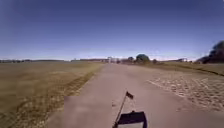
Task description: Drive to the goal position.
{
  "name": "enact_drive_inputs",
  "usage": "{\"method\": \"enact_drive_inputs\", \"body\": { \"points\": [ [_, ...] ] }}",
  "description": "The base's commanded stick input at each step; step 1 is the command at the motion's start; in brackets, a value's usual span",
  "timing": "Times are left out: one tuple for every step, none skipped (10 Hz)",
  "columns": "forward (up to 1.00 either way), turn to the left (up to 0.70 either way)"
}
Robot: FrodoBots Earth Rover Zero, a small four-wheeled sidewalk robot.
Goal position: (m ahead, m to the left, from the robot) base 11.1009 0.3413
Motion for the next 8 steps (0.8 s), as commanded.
{"method": "enact_drive_inputs", "body": {
  "points": [
    [1.0,0.36],
    [1.0,0.32],
    [1.0,0.13],
    [1.0,0.0],
    [1.0,0.0],
    [1.0,0.0],
    [1.0,0.0],
    [1.0,0.0]
  ]
}}
